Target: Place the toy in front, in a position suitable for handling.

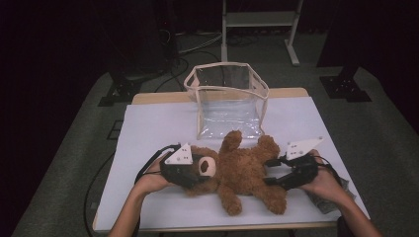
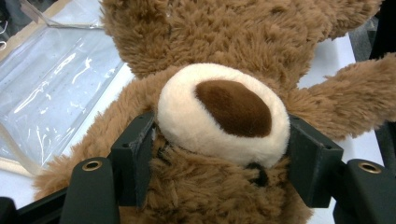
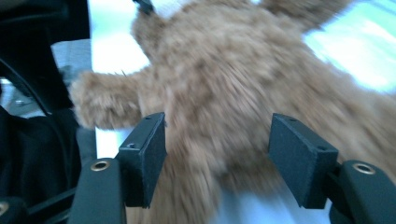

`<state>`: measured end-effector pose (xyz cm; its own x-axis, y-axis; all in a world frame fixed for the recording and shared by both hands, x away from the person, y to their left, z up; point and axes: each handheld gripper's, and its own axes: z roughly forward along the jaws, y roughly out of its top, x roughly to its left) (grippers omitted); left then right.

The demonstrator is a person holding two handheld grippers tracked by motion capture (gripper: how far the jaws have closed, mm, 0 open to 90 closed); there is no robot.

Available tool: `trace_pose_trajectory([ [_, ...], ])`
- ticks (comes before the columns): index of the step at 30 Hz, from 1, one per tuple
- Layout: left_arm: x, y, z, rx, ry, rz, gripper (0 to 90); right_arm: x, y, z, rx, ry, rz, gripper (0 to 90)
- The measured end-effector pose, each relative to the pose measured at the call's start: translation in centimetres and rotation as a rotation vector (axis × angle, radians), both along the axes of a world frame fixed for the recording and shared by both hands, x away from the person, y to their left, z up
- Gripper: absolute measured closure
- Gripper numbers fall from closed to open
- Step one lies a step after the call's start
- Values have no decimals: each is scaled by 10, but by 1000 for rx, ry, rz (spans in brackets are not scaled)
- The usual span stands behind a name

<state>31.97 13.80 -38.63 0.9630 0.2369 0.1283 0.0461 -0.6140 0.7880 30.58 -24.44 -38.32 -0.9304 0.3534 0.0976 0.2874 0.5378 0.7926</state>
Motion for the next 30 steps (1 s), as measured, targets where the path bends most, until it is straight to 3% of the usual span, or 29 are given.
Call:
trace_pose_trajectory([
  [5,-1,0,2,4,-1,-1,331,-7,-40,1,7,3,-95,351],
  [8,-2,0,4,2,-1,-8,334,-7,-61,-3,-30,-2,-165,351],
  [12,-5,2,6,4,-5,-14,339,-4,-82,-16,-77,27,-236,351],
  [16,-5,1,6,11,-3,-10,338,-2,-95,-30,-139,32,-288,356],
  [25,-5,0,4,12,-10,0,325,0,-117,-52,-162,88,-356,361],
  [30,-6,-1,3,17,-11,1,318,2,-114,-62,-189,92,-356,482],
])
